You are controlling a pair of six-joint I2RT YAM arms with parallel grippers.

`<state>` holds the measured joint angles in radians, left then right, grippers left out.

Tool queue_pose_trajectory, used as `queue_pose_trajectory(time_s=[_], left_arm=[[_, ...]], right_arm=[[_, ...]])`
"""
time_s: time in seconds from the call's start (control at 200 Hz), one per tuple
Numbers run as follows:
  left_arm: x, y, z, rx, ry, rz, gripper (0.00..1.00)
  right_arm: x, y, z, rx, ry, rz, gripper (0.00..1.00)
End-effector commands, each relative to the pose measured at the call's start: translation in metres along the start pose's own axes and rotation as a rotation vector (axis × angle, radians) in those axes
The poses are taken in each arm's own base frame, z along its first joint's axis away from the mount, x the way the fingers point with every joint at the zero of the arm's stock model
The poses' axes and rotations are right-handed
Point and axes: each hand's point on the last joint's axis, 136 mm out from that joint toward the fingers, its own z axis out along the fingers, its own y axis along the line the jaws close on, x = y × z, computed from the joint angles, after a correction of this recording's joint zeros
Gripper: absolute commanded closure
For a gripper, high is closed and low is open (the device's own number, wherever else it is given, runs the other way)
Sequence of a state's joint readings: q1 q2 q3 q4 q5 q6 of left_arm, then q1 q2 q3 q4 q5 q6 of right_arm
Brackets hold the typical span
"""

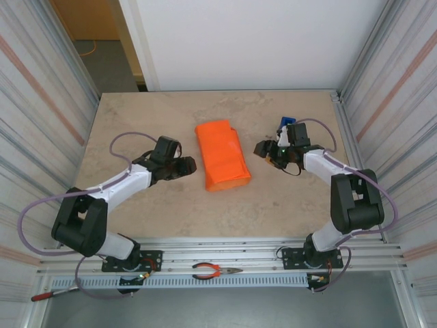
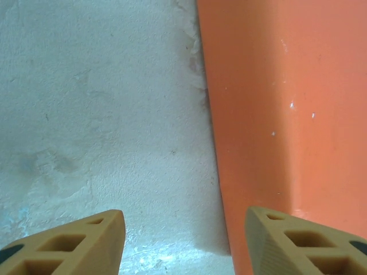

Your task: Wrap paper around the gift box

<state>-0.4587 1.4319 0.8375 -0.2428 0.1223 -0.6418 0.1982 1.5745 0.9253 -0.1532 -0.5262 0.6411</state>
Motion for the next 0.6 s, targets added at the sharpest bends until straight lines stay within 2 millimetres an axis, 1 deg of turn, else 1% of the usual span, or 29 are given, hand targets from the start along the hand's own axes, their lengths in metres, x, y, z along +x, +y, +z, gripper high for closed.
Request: queue_pose_trajectory(time_s=[0.0, 0.05, 0.13, 0.21, 0.286, 0.356, 0.426, 0.481, 0.596], left_arm=[[-0.014, -0.025, -0.004, 0.093, -0.016, 0.031, 0.39], [-0.017, -0.035, 0.0, 0.126, -0.015, 0.035, 0.38], [-0.017, -0.049, 0.008, 0.15, -0.009, 0.052, 0.36], [-0.011, -0.06, 0.019, 0.156, 0.004, 0.073, 0.35], [-0.003, -0.066, 0.029, 0.158, 0.024, 0.081, 0.35], [0.007, -0.068, 0.042, 0.151, 0.052, 0.079, 0.36], [0.013, -0.069, 0.051, 0.149, 0.071, 0.075, 0.4], [0.013, -0.069, 0.056, 0.146, 0.076, 0.07, 0.42], [0.007, -0.066, 0.058, 0.127, 0.07, 0.086, 0.42]], right_arm=[[-0.002, 0.03, -0.004, -0.051, 0.023, -0.072, 0.24], [0.001, 0.039, 0.002, -0.059, 0.041, -0.098, 0.22], [0.008, 0.046, 0.013, -0.052, 0.068, -0.125, 0.21], [0.016, 0.045, 0.025, -0.032, 0.087, -0.132, 0.21], [0.024, 0.037, 0.037, -0.003, 0.102, -0.127, 0.22], [0.032, 0.032, 0.047, 0.01, 0.122, -0.121, 0.27], [0.04, 0.027, 0.055, 0.023, 0.143, -0.118, 0.33], [0.046, 0.027, 0.059, 0.021, 0.157, -0.117, 0.36], [0.053, 0.029, 0.058, 0.023, 0.159, -0.122, 0.38]])
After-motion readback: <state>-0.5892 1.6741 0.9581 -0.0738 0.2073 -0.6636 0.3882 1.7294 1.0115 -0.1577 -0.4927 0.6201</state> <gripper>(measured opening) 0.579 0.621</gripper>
